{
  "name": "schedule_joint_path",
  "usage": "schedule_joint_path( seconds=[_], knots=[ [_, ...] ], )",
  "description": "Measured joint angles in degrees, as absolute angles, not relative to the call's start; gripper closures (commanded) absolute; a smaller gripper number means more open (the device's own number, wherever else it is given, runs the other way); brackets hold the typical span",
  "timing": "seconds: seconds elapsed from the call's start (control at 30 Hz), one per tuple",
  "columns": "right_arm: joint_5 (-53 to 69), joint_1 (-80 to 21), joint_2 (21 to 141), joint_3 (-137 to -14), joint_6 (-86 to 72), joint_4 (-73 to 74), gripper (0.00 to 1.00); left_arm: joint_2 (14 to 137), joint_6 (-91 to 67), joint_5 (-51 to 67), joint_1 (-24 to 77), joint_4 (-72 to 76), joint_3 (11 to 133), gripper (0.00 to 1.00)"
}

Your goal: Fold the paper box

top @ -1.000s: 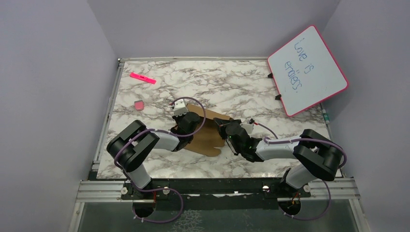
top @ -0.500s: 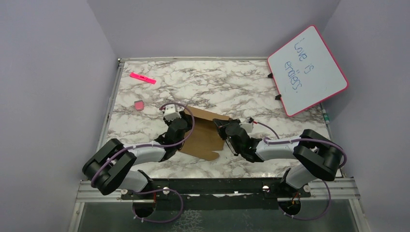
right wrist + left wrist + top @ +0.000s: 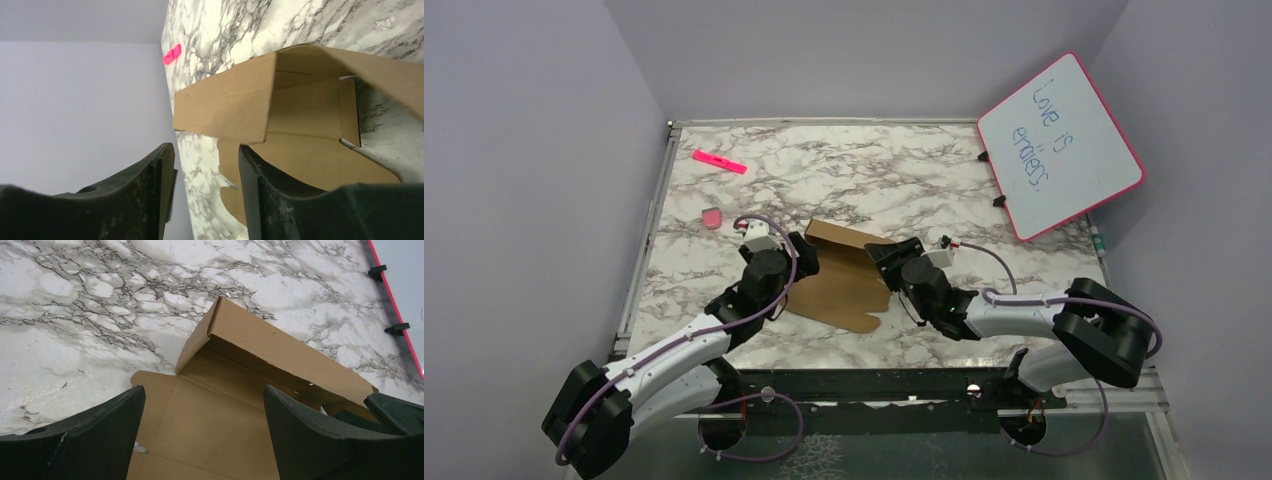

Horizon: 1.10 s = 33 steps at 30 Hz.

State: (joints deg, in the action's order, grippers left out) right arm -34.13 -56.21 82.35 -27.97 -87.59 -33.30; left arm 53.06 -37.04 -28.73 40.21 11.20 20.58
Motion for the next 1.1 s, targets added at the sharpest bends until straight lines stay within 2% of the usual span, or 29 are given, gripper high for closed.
schedule_joint_path(
  seconds=[0.07, 0.2, 0.4, 0.6, 0.77, 1.1],
  knots=[
    [-33.1, -56.2, 80.7, -27.7, -84.5, -33.1, 0.34, 51.9, -37.0, -27.8, 39.7, 8.8, 21.5, 0.10],
    [-30.2, -56.2, 76.2, -27.4, -77.1, -29.5, 0.27, 52.0, -36.5, -24.3, 36.1, 4.4, 24.0, 0.10],
    [-26.2, -56.2, 67.0, -27.4, -65.0, -18.8, 0.23, 55.6, -36.4, -16.2, 27.3, 3.1, 27.2, 0.10],
    [-24.7, -56.2, 63.3, -31.9, -51.5, -7.1, 0.20, 59.9, -37.0, -10.5, 24.3, 2.0, 30.7, 0.10],
    [-25.0, -55.7, 64.0, -39.5, -43.2, 0.4, 0.20, 61.8, -37.1, -7.5, 22.7, 2.0, 33.1, 0.10],
    [-24.6, -52.1, 71.9, -45.8, -37.0, 3.2, 0.28, 68.7, -36.6, -2.5, 20.2, 2.4, 35.6, 0.10]
  ],
)
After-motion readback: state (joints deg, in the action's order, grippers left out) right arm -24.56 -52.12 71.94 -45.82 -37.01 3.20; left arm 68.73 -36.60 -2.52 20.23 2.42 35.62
